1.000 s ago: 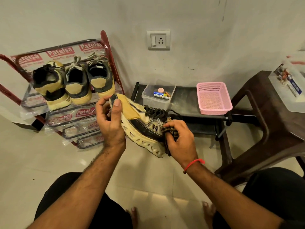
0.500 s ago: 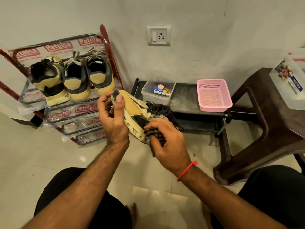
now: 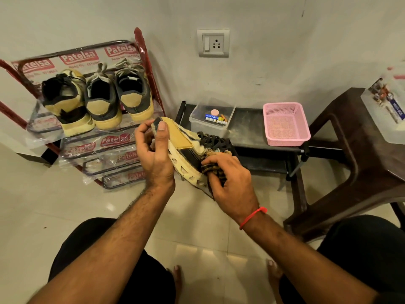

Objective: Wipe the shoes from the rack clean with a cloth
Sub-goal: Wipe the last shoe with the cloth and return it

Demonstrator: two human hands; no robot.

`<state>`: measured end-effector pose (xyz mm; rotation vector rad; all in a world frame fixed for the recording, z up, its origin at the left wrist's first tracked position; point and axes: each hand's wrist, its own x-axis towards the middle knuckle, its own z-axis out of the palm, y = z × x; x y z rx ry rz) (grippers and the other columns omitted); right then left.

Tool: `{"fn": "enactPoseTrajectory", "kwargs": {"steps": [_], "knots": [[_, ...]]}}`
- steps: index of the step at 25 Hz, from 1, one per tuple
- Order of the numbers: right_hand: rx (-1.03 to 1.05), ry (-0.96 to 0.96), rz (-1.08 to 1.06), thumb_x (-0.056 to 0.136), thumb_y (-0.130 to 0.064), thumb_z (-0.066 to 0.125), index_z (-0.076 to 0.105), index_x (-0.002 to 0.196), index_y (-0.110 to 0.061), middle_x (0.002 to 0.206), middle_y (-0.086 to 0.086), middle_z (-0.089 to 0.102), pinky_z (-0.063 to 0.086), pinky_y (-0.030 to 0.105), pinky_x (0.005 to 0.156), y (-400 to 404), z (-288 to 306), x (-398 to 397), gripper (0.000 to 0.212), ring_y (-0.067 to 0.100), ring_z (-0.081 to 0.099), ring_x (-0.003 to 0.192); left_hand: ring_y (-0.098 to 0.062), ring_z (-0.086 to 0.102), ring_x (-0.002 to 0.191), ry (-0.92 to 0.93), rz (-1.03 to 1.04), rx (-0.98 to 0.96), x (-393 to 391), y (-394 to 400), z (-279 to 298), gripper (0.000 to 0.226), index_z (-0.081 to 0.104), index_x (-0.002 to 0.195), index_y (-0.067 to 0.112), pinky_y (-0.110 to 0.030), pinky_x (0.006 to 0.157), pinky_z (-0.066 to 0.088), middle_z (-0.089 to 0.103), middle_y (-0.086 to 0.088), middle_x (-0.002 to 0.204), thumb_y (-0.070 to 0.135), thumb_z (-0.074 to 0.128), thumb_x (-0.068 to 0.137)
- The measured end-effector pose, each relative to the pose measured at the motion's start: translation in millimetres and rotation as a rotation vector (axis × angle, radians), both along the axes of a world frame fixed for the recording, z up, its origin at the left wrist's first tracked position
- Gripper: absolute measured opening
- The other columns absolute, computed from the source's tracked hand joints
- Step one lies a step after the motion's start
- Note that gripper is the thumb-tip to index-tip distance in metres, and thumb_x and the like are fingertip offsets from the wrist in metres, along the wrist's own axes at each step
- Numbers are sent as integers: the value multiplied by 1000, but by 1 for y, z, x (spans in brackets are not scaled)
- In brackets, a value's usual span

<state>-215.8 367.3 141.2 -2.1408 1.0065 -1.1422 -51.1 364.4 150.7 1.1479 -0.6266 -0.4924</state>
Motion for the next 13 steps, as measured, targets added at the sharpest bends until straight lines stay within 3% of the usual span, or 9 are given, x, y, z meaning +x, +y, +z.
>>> {"fn": "enactPoseTrajectory", "kwargs": {"steps": [4,6,8,10,13], "knots": [[-55,34,14,85,-1,61,68,108,-14,118,2,65,40,22,107,-2,-8,0,27,14,53,115,-18,65,93,-26,-18,2,-2,0,2,45,55,121,21,-32,79,57,63,-7,105,49,66,88],[-25,193,-20,82,0,58,68,105,-13,113,2,64,45,33,104,-16,-35,-9,29,18,53,106,-11,65,88,-37,40,19,5,1,4,43,54,121,19,-26,76,55,63,-3,101,46,66,89],[169,296,-73,83,2,58,68,101,-17,106,-1,64,49,43,97,-29,-55,-21,29,18,54,101,-5,68,84,-22,99,55,15,1,6,48,54,124,16,-22,73,55,64,-1,101,46,67,89],[290,234,-143,84,3,62,69,100,-20,104,-5,63,51,43,94,-34,-59,-25,29,16,57,101,-1,69,78,63,150,86,22,0,6,54,54,129,11,-19,68,54,66,-1,101,45,68,89],[144,39,-95,84,1,63,69,103,-19,111,-4,64,49,36,98,-27,-36,-9,28,16,57,107,-1,70,78,112,174,119,20,-1,5,47,56,126,16,-19,66,55,66,-2,104,45,68,91]]}}
